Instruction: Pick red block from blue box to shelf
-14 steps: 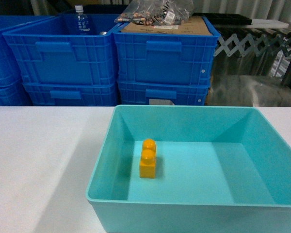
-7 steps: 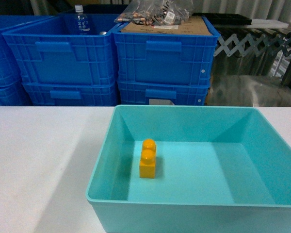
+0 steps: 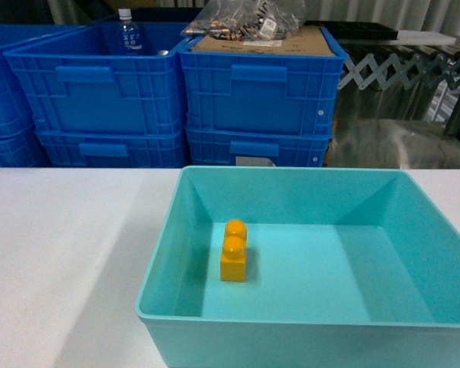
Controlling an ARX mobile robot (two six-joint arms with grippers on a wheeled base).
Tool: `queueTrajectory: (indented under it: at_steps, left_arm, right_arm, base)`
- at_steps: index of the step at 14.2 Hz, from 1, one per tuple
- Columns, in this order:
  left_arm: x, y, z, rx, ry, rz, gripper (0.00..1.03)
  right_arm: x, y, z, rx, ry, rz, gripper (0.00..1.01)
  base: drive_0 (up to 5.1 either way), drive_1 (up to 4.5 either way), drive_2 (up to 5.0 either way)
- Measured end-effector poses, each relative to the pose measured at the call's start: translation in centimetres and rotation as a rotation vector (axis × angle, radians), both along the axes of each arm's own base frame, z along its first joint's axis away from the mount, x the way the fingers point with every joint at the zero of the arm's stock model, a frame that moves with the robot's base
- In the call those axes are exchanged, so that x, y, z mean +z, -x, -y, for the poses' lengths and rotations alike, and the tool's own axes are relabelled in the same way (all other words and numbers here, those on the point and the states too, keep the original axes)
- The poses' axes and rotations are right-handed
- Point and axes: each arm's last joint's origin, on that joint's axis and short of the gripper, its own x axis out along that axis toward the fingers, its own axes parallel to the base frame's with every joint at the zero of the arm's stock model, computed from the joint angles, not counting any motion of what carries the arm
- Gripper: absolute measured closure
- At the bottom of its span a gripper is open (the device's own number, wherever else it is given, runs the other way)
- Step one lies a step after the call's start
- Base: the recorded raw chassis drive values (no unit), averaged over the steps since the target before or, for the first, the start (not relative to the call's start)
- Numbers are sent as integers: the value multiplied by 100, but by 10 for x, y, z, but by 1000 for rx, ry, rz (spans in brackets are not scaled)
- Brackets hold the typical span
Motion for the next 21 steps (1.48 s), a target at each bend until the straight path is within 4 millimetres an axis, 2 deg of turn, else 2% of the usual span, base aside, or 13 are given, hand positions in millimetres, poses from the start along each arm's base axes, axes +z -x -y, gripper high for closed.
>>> queueTrajectory:
  at_steps: [21]
  left_arm:
    - [0, 0, 0, 1, 0, 0, 5]
  right_arm:
    - [0, 0, 0, 0, 0, 0, 72]
  base:
    - [-168, -168, -168]
